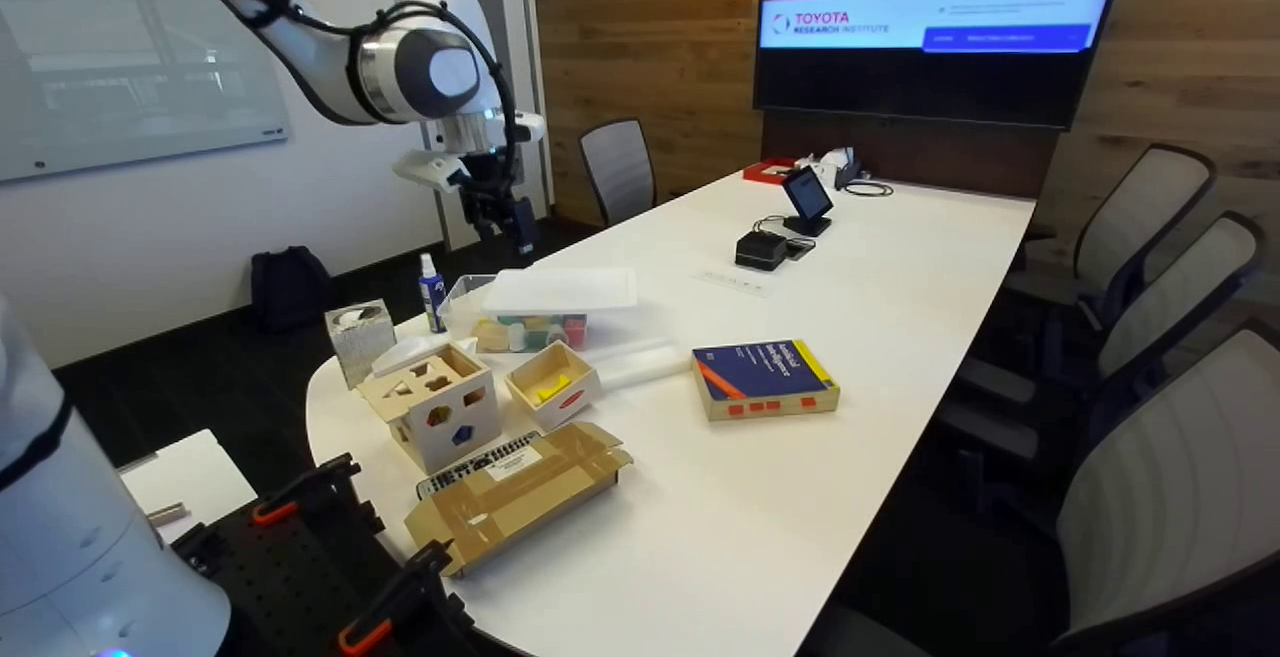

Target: Put the yellow block inside the clear container.

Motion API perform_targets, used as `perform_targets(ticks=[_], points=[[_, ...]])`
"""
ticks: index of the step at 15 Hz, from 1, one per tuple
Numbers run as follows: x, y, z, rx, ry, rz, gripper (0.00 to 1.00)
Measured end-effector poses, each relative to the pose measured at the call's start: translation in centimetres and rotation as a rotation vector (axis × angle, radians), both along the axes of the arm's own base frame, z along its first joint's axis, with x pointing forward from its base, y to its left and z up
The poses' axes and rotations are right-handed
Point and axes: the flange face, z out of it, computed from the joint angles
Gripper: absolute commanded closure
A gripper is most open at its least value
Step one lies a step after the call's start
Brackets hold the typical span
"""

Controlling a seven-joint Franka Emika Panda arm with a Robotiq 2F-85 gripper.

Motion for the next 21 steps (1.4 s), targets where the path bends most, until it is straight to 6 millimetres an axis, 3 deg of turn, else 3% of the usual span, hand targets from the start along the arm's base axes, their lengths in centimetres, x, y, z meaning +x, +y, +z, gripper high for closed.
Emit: perform_targets(ticks=[6,11,16,21], points=[[3.3,1.2,-9.1,0.041,0.061,-0.058,0.0],[5.5,2.1,-15.3,0.113,0.062,-0.097,0.0],[6.8,3.2,-20.1,0.156,0.104,-0.122,0.0],[7.7,2.6,-23.2,0.126,0.118,-0.137,0.0]])
